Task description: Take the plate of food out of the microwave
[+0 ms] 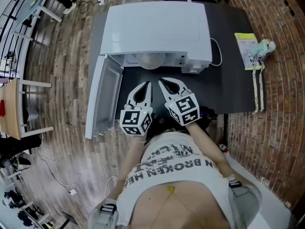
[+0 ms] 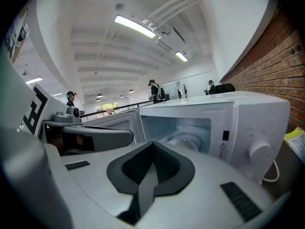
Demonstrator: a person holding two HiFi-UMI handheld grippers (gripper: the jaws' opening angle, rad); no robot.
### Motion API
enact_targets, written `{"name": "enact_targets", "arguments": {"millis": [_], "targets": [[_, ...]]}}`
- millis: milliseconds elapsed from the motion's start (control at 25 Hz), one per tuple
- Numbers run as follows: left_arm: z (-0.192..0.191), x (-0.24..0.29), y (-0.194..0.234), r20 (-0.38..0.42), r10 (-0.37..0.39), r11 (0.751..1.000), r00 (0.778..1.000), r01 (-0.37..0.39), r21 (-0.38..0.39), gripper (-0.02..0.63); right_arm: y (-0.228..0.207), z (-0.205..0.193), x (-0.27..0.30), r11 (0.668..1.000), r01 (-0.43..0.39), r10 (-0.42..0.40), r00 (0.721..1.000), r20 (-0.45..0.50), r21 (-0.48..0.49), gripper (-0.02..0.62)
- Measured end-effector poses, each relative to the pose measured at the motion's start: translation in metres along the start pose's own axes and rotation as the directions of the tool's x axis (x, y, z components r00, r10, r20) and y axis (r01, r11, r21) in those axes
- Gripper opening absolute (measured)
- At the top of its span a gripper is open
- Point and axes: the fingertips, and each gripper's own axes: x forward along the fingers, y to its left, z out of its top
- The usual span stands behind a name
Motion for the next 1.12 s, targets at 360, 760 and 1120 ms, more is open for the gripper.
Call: {"name": "enact_targets", "arguments": {"millis": [360, 760, 1120], "targets": [[0.012, 0.014, 0.021, -0.029, -0.097, 0.995, 0.995, 0.097, 0.012, 0.006, -0.009, 0.014, 0.024, 0.996, 0.081, -0.081, 0.997, 0.017, 0.043, 0.008], [0.027, 0.029, 0.049, -0.047, -0.224, 0.974, 0.974, 0.225, 0.025, 0.006, -0.008, 0.025, 0.054, 0.981, 0.18, -0.182, 0.983, 0.02, 0.079, 0.008], [0.028, 0.035, 0.057, -0.05, -0.266, 0.964, 0.963, 0.267, 0.018, 0.006, -0.011, 0.027, 0.063, 0.972, 0.221, -0.222, 0.975, 0.009, 0.074, 0.009]]}}
